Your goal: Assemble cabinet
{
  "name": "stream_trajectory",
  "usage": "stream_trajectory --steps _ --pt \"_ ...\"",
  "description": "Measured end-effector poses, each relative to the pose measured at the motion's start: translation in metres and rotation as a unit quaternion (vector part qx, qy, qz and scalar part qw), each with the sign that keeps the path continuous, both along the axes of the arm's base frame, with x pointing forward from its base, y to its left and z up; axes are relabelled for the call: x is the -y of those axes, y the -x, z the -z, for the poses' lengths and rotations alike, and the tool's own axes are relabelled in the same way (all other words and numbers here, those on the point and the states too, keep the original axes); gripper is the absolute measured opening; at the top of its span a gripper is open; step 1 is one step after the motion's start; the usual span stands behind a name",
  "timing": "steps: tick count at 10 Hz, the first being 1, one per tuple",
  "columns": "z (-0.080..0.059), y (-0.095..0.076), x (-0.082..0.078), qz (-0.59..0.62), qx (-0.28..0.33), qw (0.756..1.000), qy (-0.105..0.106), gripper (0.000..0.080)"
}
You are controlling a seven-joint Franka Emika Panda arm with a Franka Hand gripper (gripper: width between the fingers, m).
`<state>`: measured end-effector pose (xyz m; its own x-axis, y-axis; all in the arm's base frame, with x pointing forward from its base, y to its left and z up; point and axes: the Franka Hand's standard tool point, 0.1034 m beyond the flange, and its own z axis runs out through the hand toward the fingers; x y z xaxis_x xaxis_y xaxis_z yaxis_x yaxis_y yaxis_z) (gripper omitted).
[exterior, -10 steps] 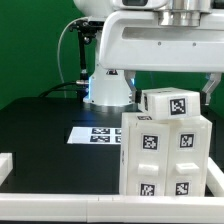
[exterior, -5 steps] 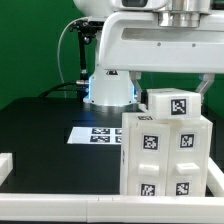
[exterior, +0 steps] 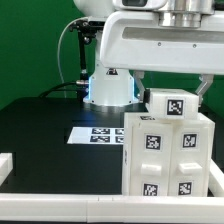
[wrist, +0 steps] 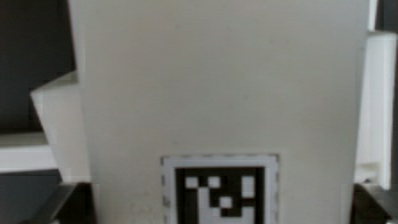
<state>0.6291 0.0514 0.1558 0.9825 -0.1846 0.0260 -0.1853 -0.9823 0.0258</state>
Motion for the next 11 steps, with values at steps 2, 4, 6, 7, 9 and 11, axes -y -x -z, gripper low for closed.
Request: stream_trajectory --steps 2,4,6,7,9,11 --pt "0.002 0.000 -0.001 0.162 0.003 0.987 -0.009 0.0561" --pt "0.002 -0.007 0.000 0.264 0.021 0.964 -0.029 0.0561" --pt "0.002 -0.007 -0.002 0.308 0.021 0.951 -0.030 0.0561" --pt "0.003 -0.006 -0.002 0.361 0.018 0.932 -0.036 0.0561" --pt "0.004 -0.001 -0.006 0.515 0.009 0.856 -0.050 0.0561" --pt "0.005 -0.002 -0.015 0.628 0.009 0.775 -0.065 0.0561"
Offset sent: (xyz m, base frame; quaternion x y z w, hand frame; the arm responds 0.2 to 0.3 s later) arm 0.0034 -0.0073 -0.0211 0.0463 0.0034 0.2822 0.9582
